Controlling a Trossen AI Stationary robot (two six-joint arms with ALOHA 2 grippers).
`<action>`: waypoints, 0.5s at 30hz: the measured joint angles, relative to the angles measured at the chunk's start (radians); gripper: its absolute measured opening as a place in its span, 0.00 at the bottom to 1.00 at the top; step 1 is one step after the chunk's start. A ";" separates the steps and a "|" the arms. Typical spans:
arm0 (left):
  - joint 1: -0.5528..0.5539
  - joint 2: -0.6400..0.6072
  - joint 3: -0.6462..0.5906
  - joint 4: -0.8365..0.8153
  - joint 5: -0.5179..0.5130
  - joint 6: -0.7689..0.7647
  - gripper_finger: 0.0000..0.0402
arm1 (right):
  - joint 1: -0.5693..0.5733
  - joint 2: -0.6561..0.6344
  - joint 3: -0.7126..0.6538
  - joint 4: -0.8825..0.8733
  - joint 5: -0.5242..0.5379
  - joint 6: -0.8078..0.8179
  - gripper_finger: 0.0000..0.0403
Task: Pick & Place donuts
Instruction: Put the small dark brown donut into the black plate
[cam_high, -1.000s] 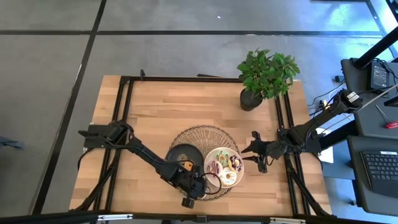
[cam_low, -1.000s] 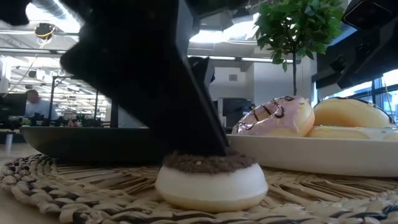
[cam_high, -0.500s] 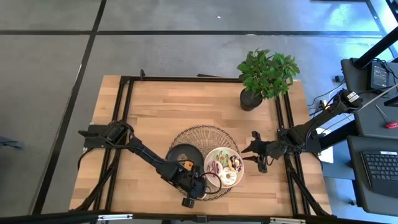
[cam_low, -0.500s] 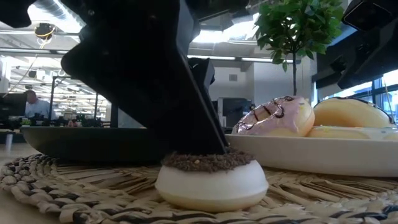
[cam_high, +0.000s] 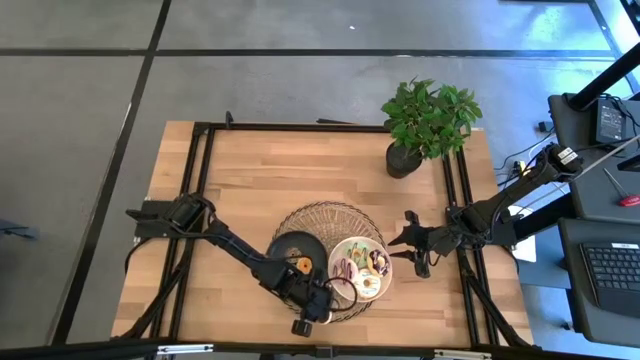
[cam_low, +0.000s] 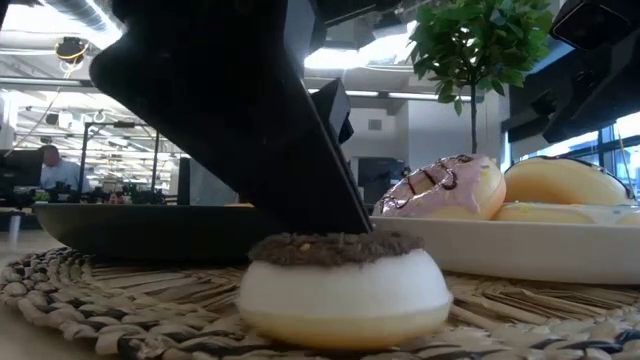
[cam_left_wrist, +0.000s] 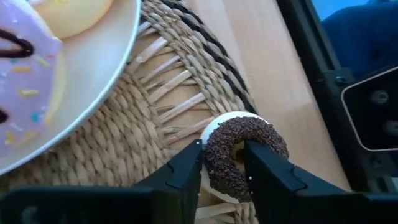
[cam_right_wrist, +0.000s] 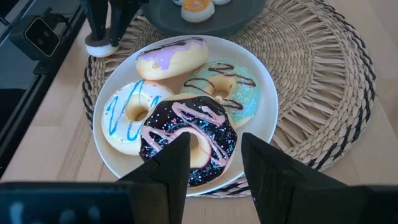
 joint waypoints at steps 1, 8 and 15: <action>0.001 0.000 0.000 0.000 0.008 0.000 0.26 | 0.000 0.000 0.000 0.000 0.000 0.000 0.36; 0.024 -0.047 0.000 -0.064 0.020 -0.007 0.10 | 0.000 0.000 0.000 -0.003 0.000 0.000 0.36; 0.032 -0.103 0.000 -0.121 0.020 -0.001 0.02 | 0.000 0.000 0.000 -0.009 0.000 0.000 0.36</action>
